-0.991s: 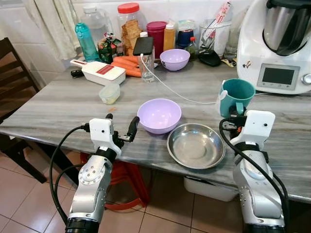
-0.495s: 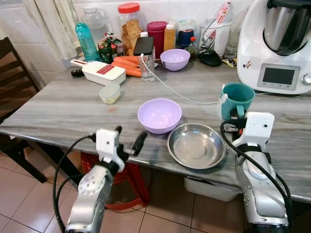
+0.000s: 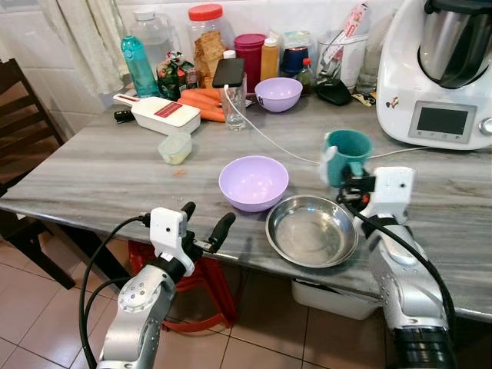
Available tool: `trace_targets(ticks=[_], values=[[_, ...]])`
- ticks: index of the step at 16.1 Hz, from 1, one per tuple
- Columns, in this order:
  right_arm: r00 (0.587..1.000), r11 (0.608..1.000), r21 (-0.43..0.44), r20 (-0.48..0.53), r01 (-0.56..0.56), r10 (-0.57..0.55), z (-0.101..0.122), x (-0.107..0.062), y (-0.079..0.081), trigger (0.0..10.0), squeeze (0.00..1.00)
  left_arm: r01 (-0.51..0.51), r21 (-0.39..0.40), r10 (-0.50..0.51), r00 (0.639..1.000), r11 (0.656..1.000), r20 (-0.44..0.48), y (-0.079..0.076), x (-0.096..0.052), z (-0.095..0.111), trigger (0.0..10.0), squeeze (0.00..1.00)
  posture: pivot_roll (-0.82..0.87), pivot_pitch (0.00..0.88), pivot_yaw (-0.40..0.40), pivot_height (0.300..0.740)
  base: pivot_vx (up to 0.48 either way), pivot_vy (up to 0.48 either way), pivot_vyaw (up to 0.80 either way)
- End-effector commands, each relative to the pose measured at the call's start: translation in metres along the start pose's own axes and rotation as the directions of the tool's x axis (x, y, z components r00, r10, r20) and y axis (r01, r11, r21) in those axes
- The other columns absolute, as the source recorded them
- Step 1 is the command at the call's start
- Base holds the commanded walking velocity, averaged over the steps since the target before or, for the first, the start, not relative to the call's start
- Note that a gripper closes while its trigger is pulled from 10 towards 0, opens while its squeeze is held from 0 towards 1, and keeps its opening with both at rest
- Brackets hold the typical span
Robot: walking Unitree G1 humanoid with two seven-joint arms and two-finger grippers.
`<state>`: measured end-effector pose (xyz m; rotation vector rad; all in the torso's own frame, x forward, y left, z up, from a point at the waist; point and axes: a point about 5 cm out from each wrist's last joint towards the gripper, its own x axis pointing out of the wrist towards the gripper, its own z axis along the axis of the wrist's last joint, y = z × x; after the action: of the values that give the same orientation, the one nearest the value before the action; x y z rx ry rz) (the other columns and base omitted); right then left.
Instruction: Setting the table
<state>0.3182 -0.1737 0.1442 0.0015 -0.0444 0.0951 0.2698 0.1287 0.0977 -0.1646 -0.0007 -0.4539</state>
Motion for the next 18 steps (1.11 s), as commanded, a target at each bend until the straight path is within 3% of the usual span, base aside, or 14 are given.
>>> trace_targets(ticks=[1, 6, 18], values=[[0.997, 0.997, 0.001, 0.038, -0.072, 0.072, 0.008, 0.006, 0.009, 10.0, 0.00, 0.015, 0.010, -0.015, 1.000, 1.000, 0.009, 0.000, -0.002, 0.005, 10.0, 0.00, -0.09, 0.000, 0.098, 0.740, 0.000, 0.000, 0.00], [0.995, 0.993, -0.046, 0.003, -0.104, 0.105, -0.001, 0.016, -0.001, 10.0, 0.00, 0.031, 0.001, -0.031, 1.000, 1.000, 0.005, -0.001, -0.005, 0.007, 10.0, 0.00, -0.07, 0.000, 0.100, 0.740, 0.000, 0.000, 0.00], [0.992, 0.989, -0.087, -0.041, -0.123, 0.120, -0.024, 0.020, -0.005, 10.0, 0.00, 0.069, -0.010, -0.069, 0.998, 0.998, -0.011, -0.002, -0.009, 0.009, 10.0, 0.00, -0.05, 0.000, 0.105, 0.740, 0.000, 0.000, 0.00]])
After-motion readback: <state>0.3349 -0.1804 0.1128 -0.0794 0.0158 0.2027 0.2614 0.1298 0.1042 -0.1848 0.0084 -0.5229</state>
